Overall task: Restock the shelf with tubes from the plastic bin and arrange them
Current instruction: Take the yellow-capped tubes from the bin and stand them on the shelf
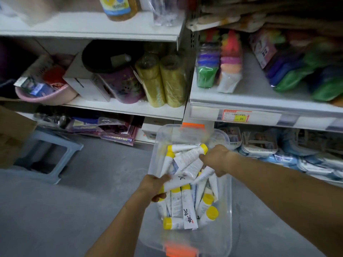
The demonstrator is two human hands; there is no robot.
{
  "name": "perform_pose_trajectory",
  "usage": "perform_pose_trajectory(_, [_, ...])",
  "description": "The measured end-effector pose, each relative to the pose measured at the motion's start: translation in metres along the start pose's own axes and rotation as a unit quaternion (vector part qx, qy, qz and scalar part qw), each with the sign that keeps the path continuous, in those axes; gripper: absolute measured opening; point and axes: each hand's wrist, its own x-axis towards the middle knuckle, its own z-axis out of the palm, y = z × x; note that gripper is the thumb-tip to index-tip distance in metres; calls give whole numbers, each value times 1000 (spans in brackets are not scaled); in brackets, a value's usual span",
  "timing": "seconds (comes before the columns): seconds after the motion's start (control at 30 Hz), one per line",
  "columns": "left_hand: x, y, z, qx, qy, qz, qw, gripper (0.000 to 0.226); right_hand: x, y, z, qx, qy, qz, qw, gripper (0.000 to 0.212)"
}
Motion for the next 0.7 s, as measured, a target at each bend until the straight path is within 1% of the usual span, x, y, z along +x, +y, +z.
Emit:
perform_pose_trajectory(0.07, [-18,5,-7,-78,-13,-16,997,45,-20,2,-17,36,44,20,998,62])
perform_pose_trajectory(0.13, [-35,10,-14,-186,-41,-15,982,47,-39,3,-36,110,86,47,989,67])
perform_pose_trajectory(0.2, [-53,19,-20,-266,-74,4,961,49,-60,1,-51,219,114,89,965,71])
perform_pose_trajectory(0.23, [-63,25,-23,-292,-85,19,952,49,-71,-1,-59,273,125,109,948,71])
perform_pose_trajectory(0.27, [-74,32,-25,-309,-95,37,946,48,-82,-2,-66,324,138,127,927,67])
perform_pose_trajectory(0.3, [-84,38,-27,-318,-109,56,940,47,-92,-5,-73,381,152,138,902,60])
perform_pose_trajectory(0.33, [-95,44,-29,-323,-126,76,935,46,-102,-7,-80,445,167,143,868,51])
perform_pose_trajectory(0.4, [-112,57,-33,-323,-153,119,926,37,-116,-9,-93,572,194,145,784,43])
perform_pose_trajectory(0.47, [-129,70,-36,-314,-167,167,919,28,-131,-11,-106,657,211,141,710,35])
perform_pose_trajectory(0.53, [-146,84,-39,-292,-163,214,918,28,-146,-12,-117,716,232,125,647,29])
perform_pose_trajectory(0.57, [-155,92,-40,-278,-158,238,917,31,-155,-13,-123,736,241,117,622,25])
perform_pose_trajectory(0.6, [-164,99,-40,-266,-156,261,915,34,-163,-13,-128,748,250,108,605,23])
perform_pose_trajectory(0.7, [-190,119,-41,-247,-149,320,902,37,-190,-13,-143,775,270,68,568,30])
